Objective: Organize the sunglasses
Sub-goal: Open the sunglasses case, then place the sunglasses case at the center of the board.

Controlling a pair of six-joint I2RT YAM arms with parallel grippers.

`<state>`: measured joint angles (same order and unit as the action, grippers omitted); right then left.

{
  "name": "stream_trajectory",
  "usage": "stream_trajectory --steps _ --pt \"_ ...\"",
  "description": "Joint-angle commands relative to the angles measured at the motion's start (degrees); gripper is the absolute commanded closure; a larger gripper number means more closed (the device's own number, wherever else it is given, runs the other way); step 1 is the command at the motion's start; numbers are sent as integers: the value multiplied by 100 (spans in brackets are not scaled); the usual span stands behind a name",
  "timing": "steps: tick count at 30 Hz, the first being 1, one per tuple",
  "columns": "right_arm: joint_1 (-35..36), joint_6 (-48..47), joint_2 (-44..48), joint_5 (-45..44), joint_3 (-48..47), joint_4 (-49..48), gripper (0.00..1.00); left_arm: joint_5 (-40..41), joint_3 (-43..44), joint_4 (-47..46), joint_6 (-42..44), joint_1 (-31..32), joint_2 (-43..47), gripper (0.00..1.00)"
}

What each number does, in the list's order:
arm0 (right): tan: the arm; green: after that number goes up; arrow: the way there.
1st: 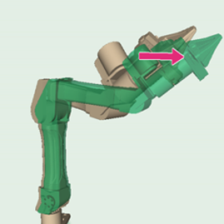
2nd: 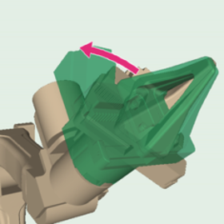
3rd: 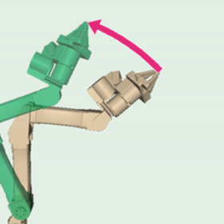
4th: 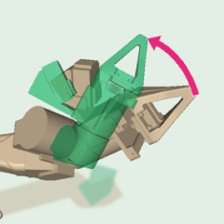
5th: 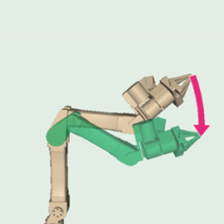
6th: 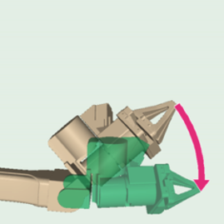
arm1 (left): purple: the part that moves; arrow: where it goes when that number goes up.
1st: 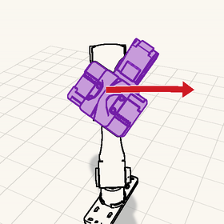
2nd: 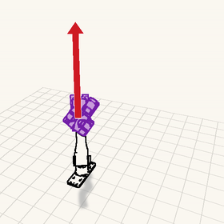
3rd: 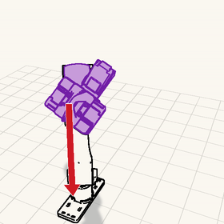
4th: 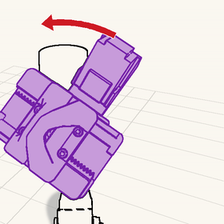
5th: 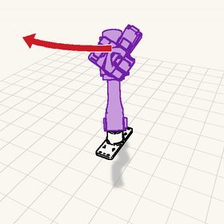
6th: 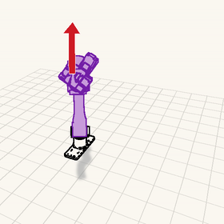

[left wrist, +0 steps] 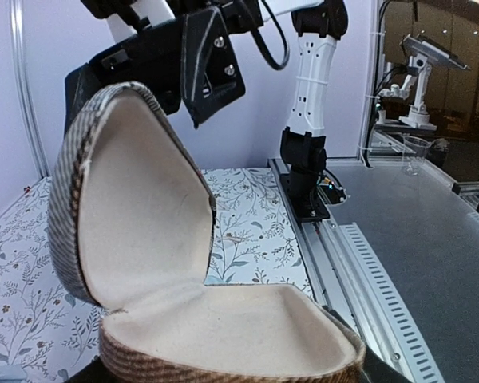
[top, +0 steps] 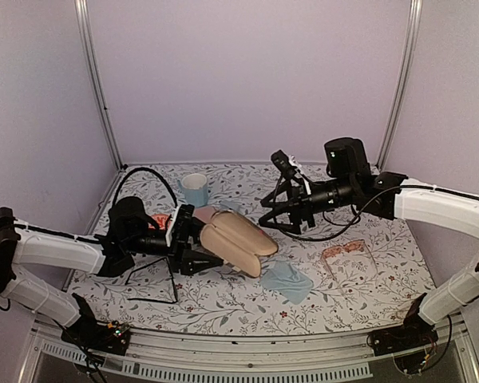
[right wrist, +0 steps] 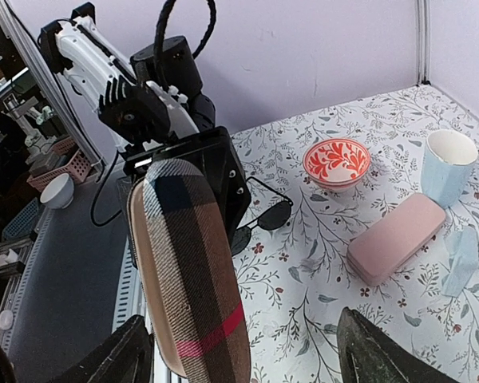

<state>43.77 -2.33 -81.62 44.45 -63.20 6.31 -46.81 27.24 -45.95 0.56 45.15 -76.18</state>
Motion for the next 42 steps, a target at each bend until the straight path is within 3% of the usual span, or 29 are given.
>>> stream_trajectory --steps 1,9,10,21,29,36,38,39,42 --pt "243 -484 -132 -866 6 501 22 17 93 -526 -371 -59 -60 100" --pt "583 -739 -541 -1408 -297 761 49 -44 231 -492 -511 -59 -222 100" --pt "637 -788 -544 -1412 -290 740 55 -13 267 -438 -521 -64 -297 100" --pt "659 -848 -526 -1669 -183 664 83 55 331 -432 -600 -101 -547 98" --pt "654 -913 -479 -2059 -105 707 94 162 159 -625 -631 -175 -583 75" --pt "469 -1078 -354 -2388 -52 843 98 218 -81 -454 -580 -339 -403 32" --pt "384 -1148 -317 -2432 -52 907 98 271 -171 -355 -554 -388 -296 24" --pt "347 -1167 -308 -2466 -59 938 98 326 -241 -308 -542 -418 -233 15" --pt "255 -1257 -292 -2597 -86 1029 98 422 -444 -261 -531 -542 -16 9"
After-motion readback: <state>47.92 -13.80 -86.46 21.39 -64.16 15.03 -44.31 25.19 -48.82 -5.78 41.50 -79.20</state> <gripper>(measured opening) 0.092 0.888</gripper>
